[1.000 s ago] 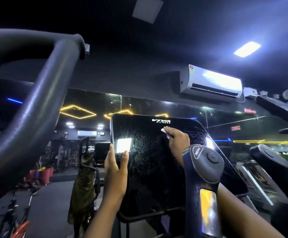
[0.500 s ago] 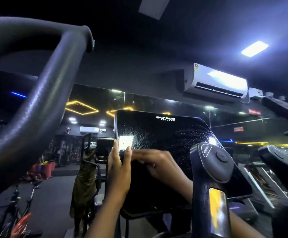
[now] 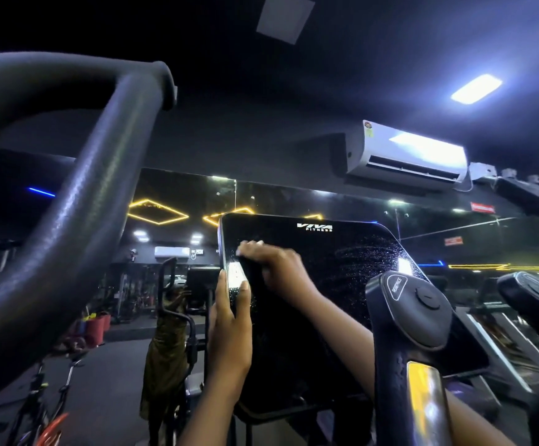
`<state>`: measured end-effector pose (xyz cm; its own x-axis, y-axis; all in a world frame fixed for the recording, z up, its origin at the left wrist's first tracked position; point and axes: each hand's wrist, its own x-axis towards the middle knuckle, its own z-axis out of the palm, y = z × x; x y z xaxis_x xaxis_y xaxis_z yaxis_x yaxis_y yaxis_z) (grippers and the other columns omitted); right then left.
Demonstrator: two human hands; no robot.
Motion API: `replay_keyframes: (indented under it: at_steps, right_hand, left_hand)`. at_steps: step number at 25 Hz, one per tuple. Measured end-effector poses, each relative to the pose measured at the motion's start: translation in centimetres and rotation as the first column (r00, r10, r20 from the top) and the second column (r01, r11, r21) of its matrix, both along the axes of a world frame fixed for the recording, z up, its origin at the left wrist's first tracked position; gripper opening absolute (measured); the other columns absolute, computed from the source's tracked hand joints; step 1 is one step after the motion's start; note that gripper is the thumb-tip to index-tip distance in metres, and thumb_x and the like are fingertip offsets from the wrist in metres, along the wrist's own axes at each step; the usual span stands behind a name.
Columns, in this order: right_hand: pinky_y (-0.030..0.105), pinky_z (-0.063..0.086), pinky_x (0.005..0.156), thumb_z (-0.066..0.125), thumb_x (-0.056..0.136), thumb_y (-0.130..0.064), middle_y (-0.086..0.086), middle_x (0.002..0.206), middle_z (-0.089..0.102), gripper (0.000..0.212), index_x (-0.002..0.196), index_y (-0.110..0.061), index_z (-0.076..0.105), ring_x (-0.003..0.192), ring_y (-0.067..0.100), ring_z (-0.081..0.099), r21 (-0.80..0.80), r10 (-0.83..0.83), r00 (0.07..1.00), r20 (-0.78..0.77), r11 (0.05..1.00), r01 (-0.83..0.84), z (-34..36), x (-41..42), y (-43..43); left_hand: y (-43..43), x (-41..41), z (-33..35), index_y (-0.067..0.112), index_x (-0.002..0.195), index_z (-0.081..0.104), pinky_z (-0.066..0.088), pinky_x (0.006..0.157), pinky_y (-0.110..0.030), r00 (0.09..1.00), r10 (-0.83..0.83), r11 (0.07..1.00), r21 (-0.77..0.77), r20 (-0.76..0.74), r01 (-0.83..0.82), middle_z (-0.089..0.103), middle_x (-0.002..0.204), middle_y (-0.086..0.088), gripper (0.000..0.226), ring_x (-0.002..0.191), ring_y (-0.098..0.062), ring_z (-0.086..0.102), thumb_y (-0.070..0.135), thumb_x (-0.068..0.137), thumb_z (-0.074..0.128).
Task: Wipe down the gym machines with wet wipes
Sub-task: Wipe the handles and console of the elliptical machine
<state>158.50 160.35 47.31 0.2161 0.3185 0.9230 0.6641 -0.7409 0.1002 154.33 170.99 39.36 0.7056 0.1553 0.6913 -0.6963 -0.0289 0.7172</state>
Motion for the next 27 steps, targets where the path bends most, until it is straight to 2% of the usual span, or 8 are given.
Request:
replay_keyframes:
  at_steps: [4, 7, 10, 12, 14, 18, 22, 27]
  right_hand:
    - [0.023, 0.037, 0.105, 0.053, 0.082, -0.004, -0.003, 0.128, 0.057, 0.036, 0.115, -0.008, 0.066, 0.123, 0.005, 0.048, -0.191, 0.24, 0.97, -0.036, 0.951, -0.242, -5.8, -3.7, 0.2]
    - [0.021, 0.039, 0.103, 0.048, 0.067, 0.014, 0.004, 0.123, 0.061, 0.052, 0.111, -0.005, 0.068, 0.119, 0.002, 0.051, -0.247, 0.268, 0.962, -0.045, 0.93, -0.271, -5.8, -3.9, -1.1]
    - [0.021, 0.04, 0.102, 0.053, 0.072, 0.012, 0.002, 0.114, 0.067, 0.046, 0.108, -0.011, 0.07, 0.111, -0.005, 0.051, 0.059, 0.115, 0.993, 0.027, 0.991, -0.116, -1.6, -2.1, -2.3]
    - [0.022, 0.039, 0.103, 0.06, 0.081, 0.003, 0.004, 0.112, 0.067, 0.031, 0.108, -0.01, 0.07, 0.11, 0.003, 0.057, 0.309, -0.017, 1.0, 0.002, 0.951, 0.016, 1.0, -0.7, -3.5]
    - [0.017, 0.036, 0.103, 0.059, 0.086, -0.004, 0.006, 0.115, 0.066, 0.027, 0.11, -0.008, 0.068, 0.113, 0.012, 0.058, 0.35, -0.108, 0.993, -0.053, 0.929, 0.12, 1.3, -0.1, -3.9]
    - [0.012, 0.036, 0.101, 0.04, 0.077, -0.022, 0.002, 0.113, 0.068, 0.044, 0.105, -0.011, 0.071, 0.107, 0.0, 0.055, 0.107, -0.025, 1.0, 0.019, 0.994, 0.023, -2.8, -2.6, -1.5]
    - [0.017, 0.042, 0.098, 0.044, 0.07, -0.001, 0.008, 0.114, 0.067, 0.045, 0.105, -0.006, 0.071, 0.109, 0.008, 0.058, -0.137, 0.139, 0.987, -0.085, 0.979, -0.149, -8.2, -6.2, -0.5]
    - [0.018, 0.045, 0.095, 0.044, 0.059, 0.015, 0.007, 0.111, 0.068, 0.057, 0.104, -0.006, 0.071, 0.106, 0.007, 0.06, -0.202, 0.161, 0.981, -0.112, 0.963, -0.181, -11.3, -9.1, -2.9]
  left_hand:
    - [0.1, 0.6, -0.2, 0.048, 0.143, 0.023, 0.03, 0.113, -0.045, 0.999, -0.044, 0.996, -0.076, -0.003, 0.043, 0.037, 0.15, 0.001, 0.088, 0.135, -0.019, 0.037, 0.089, 0.065, 0.021]
    - [0.1, 0.6, -0.2, 0.048, 0.143, 0.021, 0.026, 0.115, -0.043, 0.999, -0.048, 0.993, -0.108, -0.015, 0.046, 0.039, 0.149, 0.002, 0.084, 0.136, -0.018, 0.036, 0.091, 0.07, 0.019]
    - [-0.1, 0.1, 0.0, 0.038, 0.148, 0.019, 0.022, 0.109, -0.032, 0.999, -0.038, 0.996, -0.086, 0.003, 0.038, 0.027, 0.155, 0.005, 0.074, 0.14, -0.017, 0.028, 0.066, 0.079, 0.018]
    - [-0.1, -0.3, 0.1, 0.034, 0.149, 0.019, 0.022, 0.101, -0.026, 0.999, -0.037, 0.996, -0.082, 0.016, 0.039, 0.027, 0.154, 0.007, 0.071, 0.139, -0.016, 0.029, 0.059, 0.082, 0.017]
    - [-0.2, -0.2, 0.2, 0.032, 0.149, 0.019, 0.019, 0.094, -0.02, 0.999, -0.04, 0.996, -0.074, 0.031, 0.042, 0.028, 0.153, 0.008, 0.061, 0.138, -0.013, 0.028, 0.052, 0.091, 0.019]
    - [-0.2, 0.0, -0.1, 0.035, 0.149, 0.02, 0.02, 0.1, -0.022, 0.998, -0.047, 0.995, -0.089, 0.042, 0.05, 0.025, 0.155, 0.006, 0.068, 0.139, -0.013, 0.027, 0.06, 0.085, 0.019]
    - [0.1, 0.4, 0.0, 0.047, 0.142, 0.026, 0.031, 0.106, -0.03, 0.989, -0.147, 0.977, -0.159, -0.021, 0.142, 0.029, 0.152, 0.007, 0.074, 0.12, -0.005, 0.048, 0.077, 0.075, 0.022]
    - [-0.4, -0.9, -2.3, 0.028, 0.149, 0.02, 0.016, 0.099, -0.015, 0.998, -0.051, 0.993, -0.101, 0.029, 0.054, 0.023, 0.156, 0.003, 0.062, 0.131, 0.0, 0.024, 0.058, 0.094, 0.023]
